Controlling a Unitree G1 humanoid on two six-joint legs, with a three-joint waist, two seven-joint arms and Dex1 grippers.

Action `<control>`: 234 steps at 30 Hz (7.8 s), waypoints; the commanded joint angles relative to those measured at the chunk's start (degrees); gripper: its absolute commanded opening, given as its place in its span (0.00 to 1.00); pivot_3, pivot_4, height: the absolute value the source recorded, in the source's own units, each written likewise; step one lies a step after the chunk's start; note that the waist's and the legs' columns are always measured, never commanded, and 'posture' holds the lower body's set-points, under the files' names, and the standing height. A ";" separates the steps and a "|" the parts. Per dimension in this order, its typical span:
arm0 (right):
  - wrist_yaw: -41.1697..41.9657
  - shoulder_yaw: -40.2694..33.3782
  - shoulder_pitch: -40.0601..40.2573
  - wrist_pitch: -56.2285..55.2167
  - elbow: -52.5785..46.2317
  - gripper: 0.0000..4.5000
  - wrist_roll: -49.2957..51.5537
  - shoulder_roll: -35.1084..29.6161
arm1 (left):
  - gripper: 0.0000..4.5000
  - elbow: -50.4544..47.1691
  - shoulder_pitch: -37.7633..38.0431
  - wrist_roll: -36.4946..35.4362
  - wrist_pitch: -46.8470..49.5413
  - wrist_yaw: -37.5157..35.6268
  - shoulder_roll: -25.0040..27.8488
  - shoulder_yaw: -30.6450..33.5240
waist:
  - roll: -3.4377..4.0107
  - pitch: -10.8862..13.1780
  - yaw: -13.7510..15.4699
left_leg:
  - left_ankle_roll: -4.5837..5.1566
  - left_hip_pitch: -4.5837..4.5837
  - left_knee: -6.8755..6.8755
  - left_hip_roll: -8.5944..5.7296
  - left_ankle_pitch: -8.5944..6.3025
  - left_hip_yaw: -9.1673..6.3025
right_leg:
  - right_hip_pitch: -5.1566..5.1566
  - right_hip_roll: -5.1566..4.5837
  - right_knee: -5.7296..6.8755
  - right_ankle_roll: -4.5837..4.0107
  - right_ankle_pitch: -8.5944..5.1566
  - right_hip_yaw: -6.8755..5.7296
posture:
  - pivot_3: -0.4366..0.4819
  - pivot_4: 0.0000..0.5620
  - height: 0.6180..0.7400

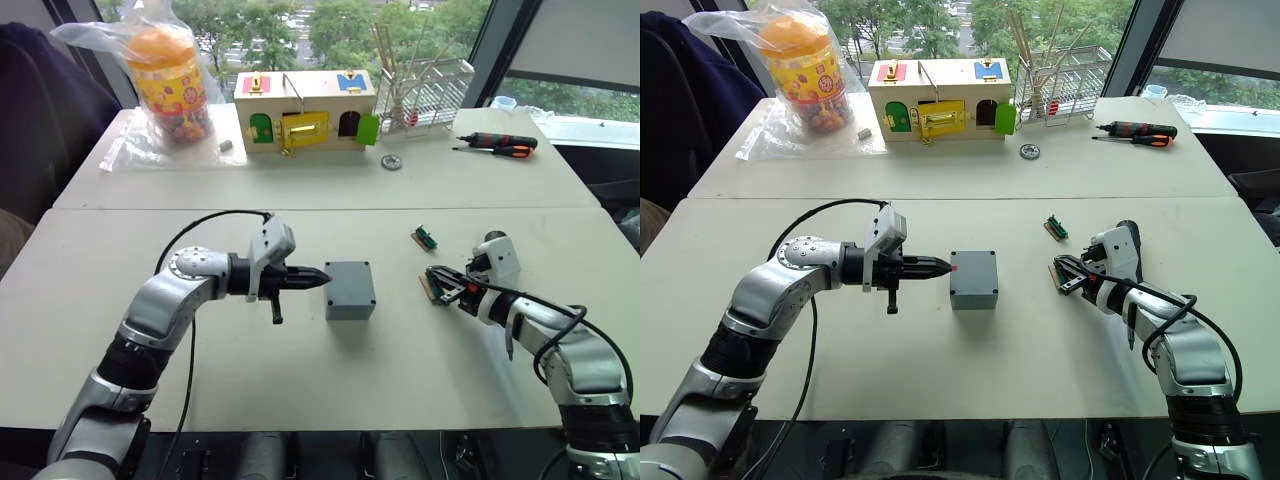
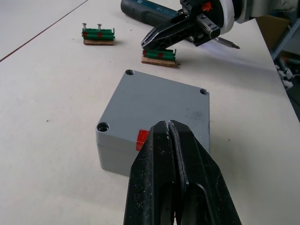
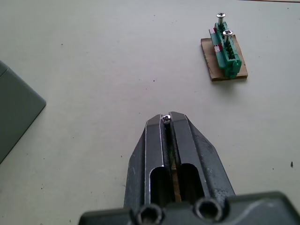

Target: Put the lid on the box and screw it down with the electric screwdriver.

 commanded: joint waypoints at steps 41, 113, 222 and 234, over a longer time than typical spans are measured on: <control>0.62 -3.56 1.42 -0.05 -2.98 0.01 7.62 3.27 | 0.00 -0.14 -0.23 0.88 -1.60 -0.04 -0.56 -1.03 | 0.01 0.00 -0.08 | 0.00 0.01 -0.01 0.00 0.00 -0.01 | -0.01 0.02 0.01 0.00 0.00 0.00 | 0.48 0.27 0.76; 5.94 10.00 -11.10 4.47 -4.70 0.01 8.00 3.57 | 0.00 -4.49 2.35 -2.09 1.65 1.43 3.79 2.92 | 0.01 0.00 -0.05 | 0.00 0.00 -0.02 0.01 0.00 -0.03 | 0.00 0.01 0.02 -0.01 0.00 0.00 | 0.48 0.27 0.76; -2.85 -4.79 -13.32 2.26 -15.50 0.40 9.93 25.78 | 0.00 7.25 -4.70 8.19 -8.79 -2.52 -2.81 -5.84 | 0.77 0.44 -1.28 | -0.27 -0.26 -0.16 -0.12 0.16 0.11 | -0.24 0.14 0.08 -0.02 0.02 -0.09 | 0.48 0.27 0.76; -4.55 -3.65 -10.46 -1.42 -13.93 0.40 11.81 22.80 | 0.00 8.13 -5.02 8.07 -9.00 -2.89 -3.64 -5.71 | 0.77 0.43 -1.28 | -0.27 -0.24 -0.15 -0.10 0.16 -0.13 | -0.22 0.14 0.09 -0.02 0.02 -0.09 | 0.48 0.27 0.76</control>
